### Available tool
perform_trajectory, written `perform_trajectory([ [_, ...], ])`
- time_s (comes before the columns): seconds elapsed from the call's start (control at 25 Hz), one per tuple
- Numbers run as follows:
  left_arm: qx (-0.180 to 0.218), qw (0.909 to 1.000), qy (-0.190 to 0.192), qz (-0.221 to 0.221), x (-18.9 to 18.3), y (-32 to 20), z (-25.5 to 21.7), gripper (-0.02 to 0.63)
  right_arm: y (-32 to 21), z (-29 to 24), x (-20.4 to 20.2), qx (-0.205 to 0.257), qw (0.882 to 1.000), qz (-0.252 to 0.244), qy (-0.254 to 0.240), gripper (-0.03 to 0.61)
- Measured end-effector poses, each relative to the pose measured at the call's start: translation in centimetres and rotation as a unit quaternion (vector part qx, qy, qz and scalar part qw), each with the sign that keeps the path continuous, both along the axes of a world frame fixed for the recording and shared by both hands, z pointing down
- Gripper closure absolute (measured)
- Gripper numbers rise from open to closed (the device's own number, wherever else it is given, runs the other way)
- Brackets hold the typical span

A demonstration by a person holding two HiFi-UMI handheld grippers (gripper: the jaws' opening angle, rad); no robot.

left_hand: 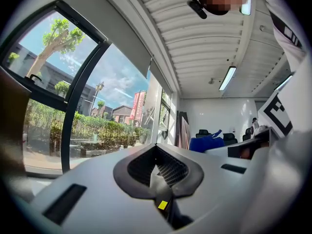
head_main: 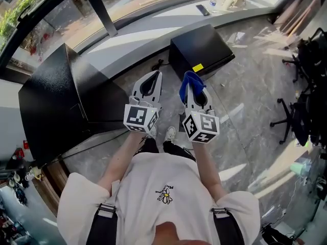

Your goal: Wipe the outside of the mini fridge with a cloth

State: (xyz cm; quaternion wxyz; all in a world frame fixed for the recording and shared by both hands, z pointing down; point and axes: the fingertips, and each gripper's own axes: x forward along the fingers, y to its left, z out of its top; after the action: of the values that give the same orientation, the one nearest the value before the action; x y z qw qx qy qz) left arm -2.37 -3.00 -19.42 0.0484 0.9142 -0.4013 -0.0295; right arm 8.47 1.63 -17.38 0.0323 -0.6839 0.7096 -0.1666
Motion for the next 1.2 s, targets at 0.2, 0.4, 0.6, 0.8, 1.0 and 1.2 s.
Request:
perform_trajectory([
  [0.2,-0.006,0.9999,0.001,-0.010,-1.4,-2.0,0.8,0.609,-1.8,0.3,-0.6,0.004,1.000,0.011,0.003,0.515],
  [0.4,-0.010,0.9998,0.006,-0.016,-1.7,-4.7,2.3,0.609,-4.1,1.8,-0.5,-0.004,1.000,0.019,0.003,0.515],
  [0.6,0.030,0.9994,0.002,-0.016,0.4,-8.8,7.5,0.609,-8.2,7.9,0.8,0.017,1.000,0.023,0.005,0.516],
  [0.8,0.066,0.9974,0.007,-0.029,1.7,-12.7,19.5,0.609,-12.7,20.0,2.5,0.040,0.998,0.056,0.008,0.516],
  [1.0,0.083,0.9956,0.030,-0.033,3.4,-17.3,33.9,0.609,-17.8,33.1,3.8,0.085,0.994,0.067,0.025,0.517],
  [1.2,0.096,0.9936,0.051,-0.029,4.4,-21.2,46.5,0.609,-21.6,44.6,4.0,0.135,0.988,0.066,0.035,0.517],
])
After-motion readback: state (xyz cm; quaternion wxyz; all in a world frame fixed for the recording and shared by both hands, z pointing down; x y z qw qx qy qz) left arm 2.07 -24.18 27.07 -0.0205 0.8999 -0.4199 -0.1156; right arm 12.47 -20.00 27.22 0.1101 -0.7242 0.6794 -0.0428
